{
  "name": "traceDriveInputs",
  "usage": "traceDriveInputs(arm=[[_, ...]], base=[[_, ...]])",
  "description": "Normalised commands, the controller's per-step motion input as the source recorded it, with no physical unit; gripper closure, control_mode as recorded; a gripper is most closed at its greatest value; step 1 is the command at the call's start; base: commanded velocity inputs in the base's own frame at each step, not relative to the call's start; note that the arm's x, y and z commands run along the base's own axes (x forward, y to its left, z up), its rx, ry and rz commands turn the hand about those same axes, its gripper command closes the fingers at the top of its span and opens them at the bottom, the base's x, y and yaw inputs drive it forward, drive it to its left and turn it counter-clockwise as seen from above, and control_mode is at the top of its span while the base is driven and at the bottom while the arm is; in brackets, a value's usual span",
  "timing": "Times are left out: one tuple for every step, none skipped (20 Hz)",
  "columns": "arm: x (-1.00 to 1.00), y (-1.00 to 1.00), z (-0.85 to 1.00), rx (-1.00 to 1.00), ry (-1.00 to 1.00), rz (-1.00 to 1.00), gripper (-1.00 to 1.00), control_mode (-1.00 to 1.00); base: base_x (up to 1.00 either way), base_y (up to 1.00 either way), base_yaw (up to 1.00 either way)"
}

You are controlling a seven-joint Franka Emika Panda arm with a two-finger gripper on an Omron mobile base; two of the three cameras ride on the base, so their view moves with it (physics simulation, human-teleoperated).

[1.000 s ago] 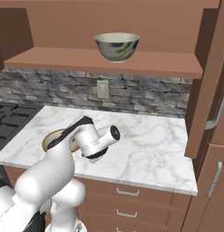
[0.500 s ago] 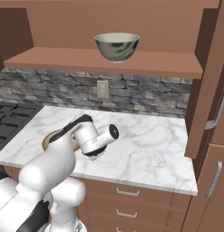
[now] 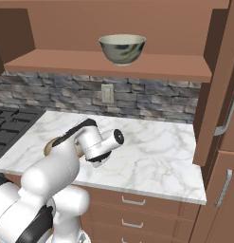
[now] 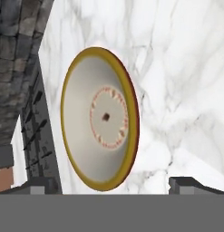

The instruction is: Open the cabinet. Pick the bowls from the counter and place them in the cabinet. Then close the cabinet.

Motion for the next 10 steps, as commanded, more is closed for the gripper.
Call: traceDriveInputs(arm=[[0.09,0.06,-0.01,0.00,0.00,0.00,-1.00,-1.00],[0.11,0.07,-0.01,0.00,0.00,0.00,-1.00,-1.00],[0.09,0.11,-0.06,0.00,0.00,0.00,-1.00,-1.00],[0.09,0.14,-0.03,0.00,0.00,0.00,-1.00,-1.00],[0.05,0.20,-0.04,0.00,0.00,0.00,-1.00,-1.00],[0.09,0.23,-0.04,0.00,0.00,0.00,-1.00,-1.00],[0.08,0.26,-0.06,0.00,0.00,0.00,-1.00,-1.00],[0.09,0.28,-0.08,0.00,0.00,0.00,-1.00,-1.00],[0.10,0.26,-0.11,0.00,0.00,0.00,-1.00,-1.00],[0.10,0.24,-0.11,0.00,0.00,0.00,-1.00,-1.00]], base=[[0.00,0.00,0.00],[0.00,0.00,0.00],[0.00,0.00,0.00],[0.00,0.00,0.00],[0.00,0.00,0.00],[0.00,0.00,0.00],[0.00,0.00,0.00],[0.00,0.00,0.00],[0.00,0.00,0.00],[0.00,0.00,0.00]])
